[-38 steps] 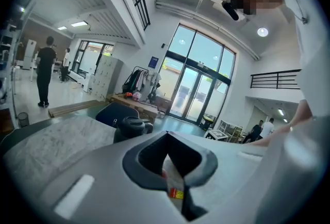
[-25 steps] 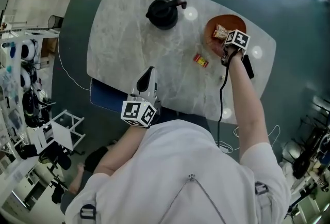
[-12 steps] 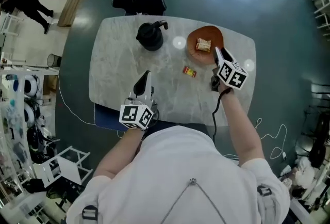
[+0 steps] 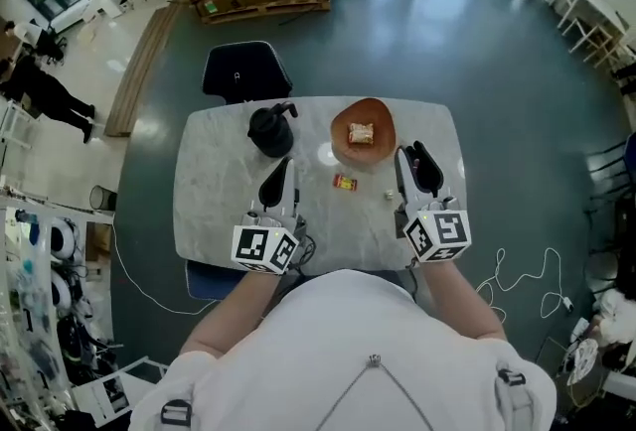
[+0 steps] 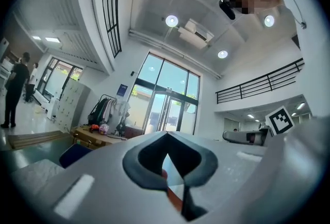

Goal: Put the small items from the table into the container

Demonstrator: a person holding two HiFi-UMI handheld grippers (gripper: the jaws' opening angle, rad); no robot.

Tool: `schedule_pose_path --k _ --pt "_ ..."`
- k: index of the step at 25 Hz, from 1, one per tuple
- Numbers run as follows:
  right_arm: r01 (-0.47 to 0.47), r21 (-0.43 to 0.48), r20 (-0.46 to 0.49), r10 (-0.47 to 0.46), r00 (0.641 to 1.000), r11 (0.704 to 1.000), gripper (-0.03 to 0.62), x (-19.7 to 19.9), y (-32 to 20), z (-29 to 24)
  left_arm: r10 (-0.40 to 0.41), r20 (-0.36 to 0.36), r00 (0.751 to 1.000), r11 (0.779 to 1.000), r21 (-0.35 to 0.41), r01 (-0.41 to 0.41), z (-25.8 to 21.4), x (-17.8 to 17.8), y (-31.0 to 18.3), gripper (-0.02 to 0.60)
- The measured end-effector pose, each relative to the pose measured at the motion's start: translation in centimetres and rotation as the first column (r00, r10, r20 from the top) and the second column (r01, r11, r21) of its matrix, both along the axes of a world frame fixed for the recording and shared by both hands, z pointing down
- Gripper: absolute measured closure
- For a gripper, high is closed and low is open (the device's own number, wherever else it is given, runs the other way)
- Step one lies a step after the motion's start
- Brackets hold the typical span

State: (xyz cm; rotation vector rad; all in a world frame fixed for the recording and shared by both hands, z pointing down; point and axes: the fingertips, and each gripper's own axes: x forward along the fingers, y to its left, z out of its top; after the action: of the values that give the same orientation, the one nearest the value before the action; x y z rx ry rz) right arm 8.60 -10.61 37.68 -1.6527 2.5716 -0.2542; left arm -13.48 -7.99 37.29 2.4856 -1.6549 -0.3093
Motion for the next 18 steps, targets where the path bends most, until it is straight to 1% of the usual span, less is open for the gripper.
schedule_pose_path --k 2,5,10,15,16,18 --pt "-0.008 0.032 -0.013 0.008 1.000 0.999 0.427 0.5 1.0 -1.0 0.020 0.018 1.000 0.999 0.037 -0.021 -1.2 0.8 0.6 0.577" --pt "-0.017 0.026 -0.001 0.018 1.000 1.000 0.427 1.4 1.9 -1.2 0.043 0.040 0.998 0.997 0.067 -0.046 -2.2 2.1 1.6 0.577" --pt "-0.031 0.008 0.005 0.031 1.000 0.999 0.424 2.2 3.0 -0.7 0.071 0.030 0.997 0.994 0.082 -0.073 -2.7 3.2 2.7 0.577" --pt "-0.010 -0.023 0.013 0.010 1.000 1.000 0.421 1.4 3.9 0.4 0.087 0.020 0.996 0.992 0.091 -0.088 -3.7 3.3 3.0 0.577" --pt "-0.007 -0.028 0.014 0.007 1.000 1.000 0.421 1.3 4.1 0.6 0.087 0.028 0.996 0.992 0.087 -0.089 -3.5 3.3 3.0 0.577" --pt "-0.007 -0.033 0.015 0.007 1.000 0.999 0.421 1.3 4.3 0.9 0.087 0.071 0.994 0.993 0.079 -0.093 -2.7 3.6 3.0 0.580"
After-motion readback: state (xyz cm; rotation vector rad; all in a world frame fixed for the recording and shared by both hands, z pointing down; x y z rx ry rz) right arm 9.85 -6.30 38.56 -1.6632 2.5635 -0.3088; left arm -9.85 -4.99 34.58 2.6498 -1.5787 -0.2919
